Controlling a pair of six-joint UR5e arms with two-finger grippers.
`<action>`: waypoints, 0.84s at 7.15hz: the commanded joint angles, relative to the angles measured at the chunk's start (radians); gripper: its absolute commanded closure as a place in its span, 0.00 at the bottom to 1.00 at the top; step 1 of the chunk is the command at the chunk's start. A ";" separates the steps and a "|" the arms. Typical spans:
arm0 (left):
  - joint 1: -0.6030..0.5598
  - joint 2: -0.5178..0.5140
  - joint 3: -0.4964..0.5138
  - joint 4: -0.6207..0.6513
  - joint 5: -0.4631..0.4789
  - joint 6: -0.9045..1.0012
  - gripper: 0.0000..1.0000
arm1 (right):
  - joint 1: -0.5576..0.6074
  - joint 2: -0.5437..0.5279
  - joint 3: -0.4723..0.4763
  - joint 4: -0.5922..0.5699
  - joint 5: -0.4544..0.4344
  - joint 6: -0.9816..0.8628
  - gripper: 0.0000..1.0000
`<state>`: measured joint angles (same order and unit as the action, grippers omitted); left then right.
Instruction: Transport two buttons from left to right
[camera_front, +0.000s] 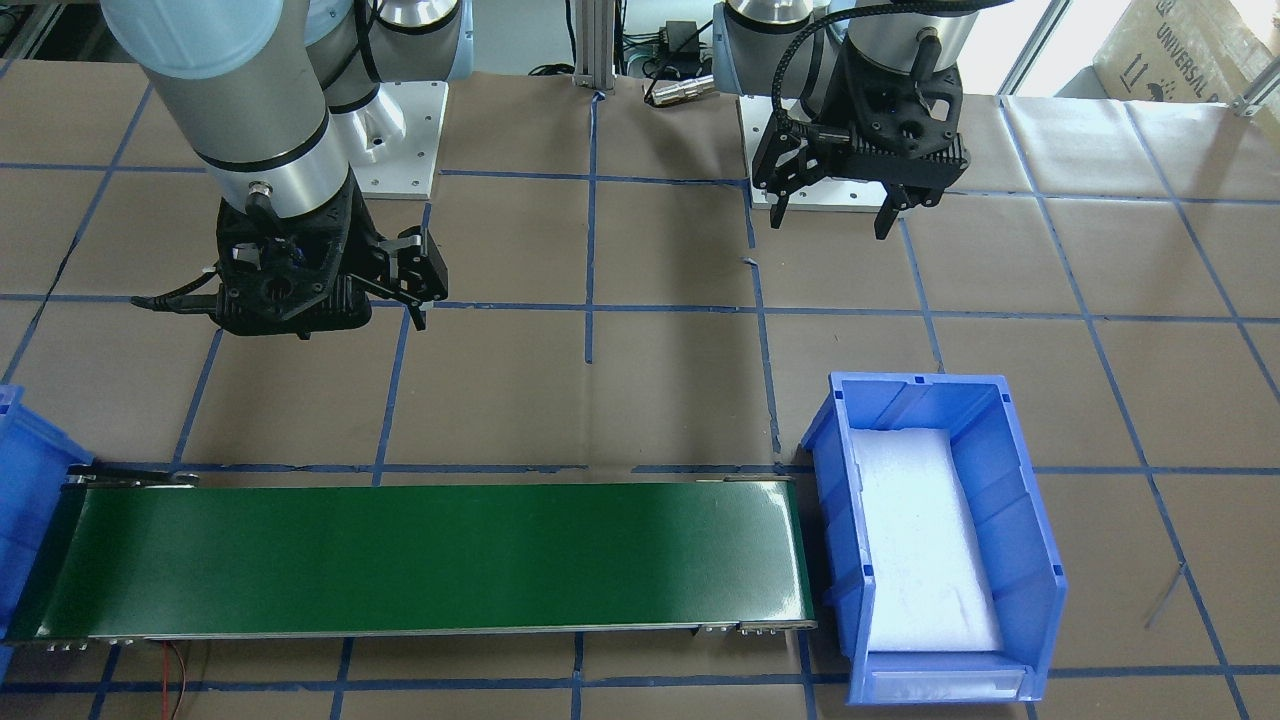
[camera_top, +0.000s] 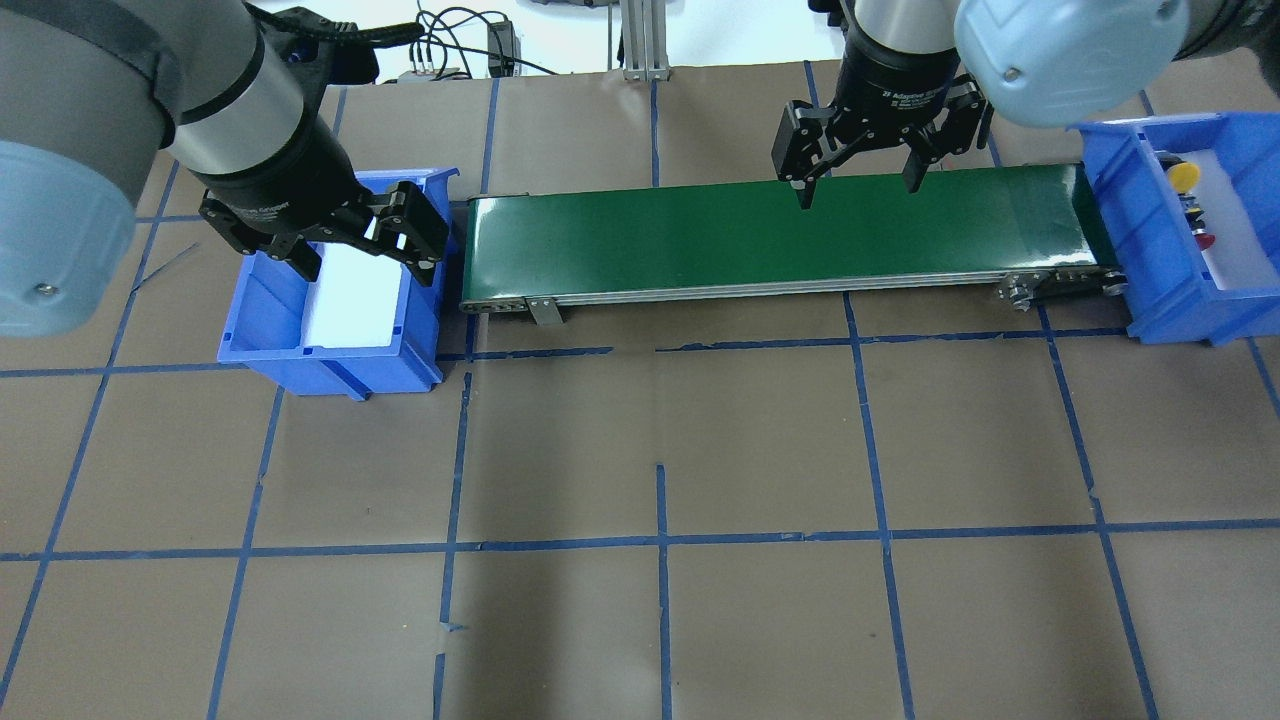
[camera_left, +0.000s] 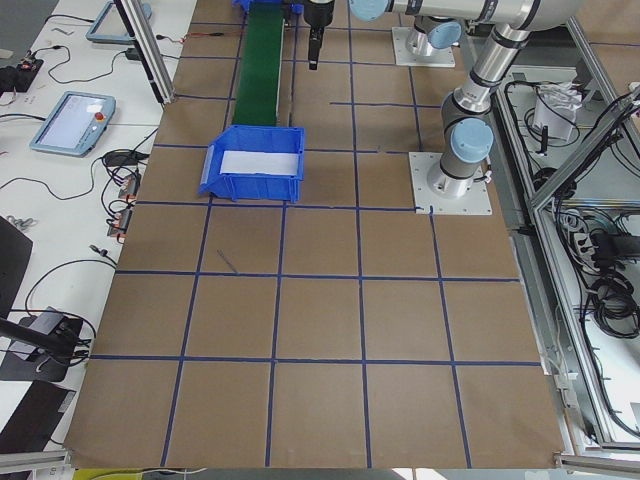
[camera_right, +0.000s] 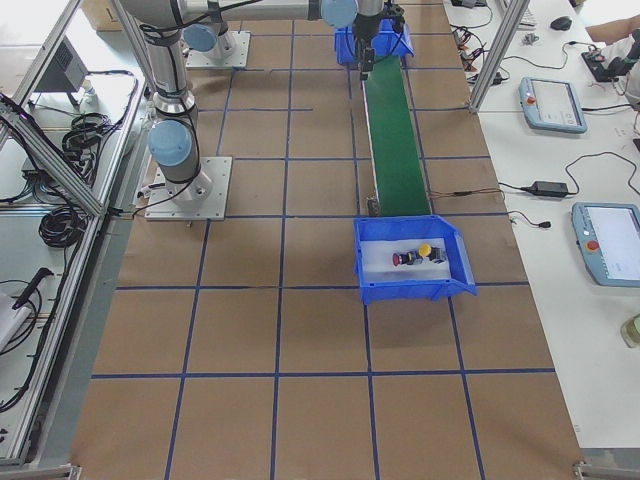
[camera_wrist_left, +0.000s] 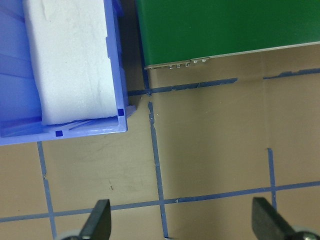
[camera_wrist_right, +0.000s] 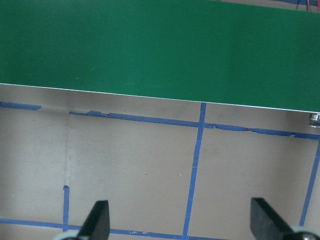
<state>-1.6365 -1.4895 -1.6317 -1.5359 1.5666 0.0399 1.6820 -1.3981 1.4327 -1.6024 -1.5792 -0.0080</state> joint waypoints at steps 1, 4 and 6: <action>0.000 0.000 0.001 0.000 0.001 0.000 0.00 | -0.002 0.001 0.000 0.001 -0.002 -0.001 0.00; 0.003 0.005 -0.004 -0.003 0.003 0.000 0.00 | -0.002 0.001 0.000 -0.001 0.004 0.002 0.00; -0.002 0.006 -0.004 -0.004 0.001 0.000 0.00 | -0.004 0.002 0.000 -0.001 0.002 -0.001 0.00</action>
<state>-1.6359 -1.4851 -1.6352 -1.5390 1.5682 0.0399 1.6792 -1.3967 1.4327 -1.6020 -1.5756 -0.0070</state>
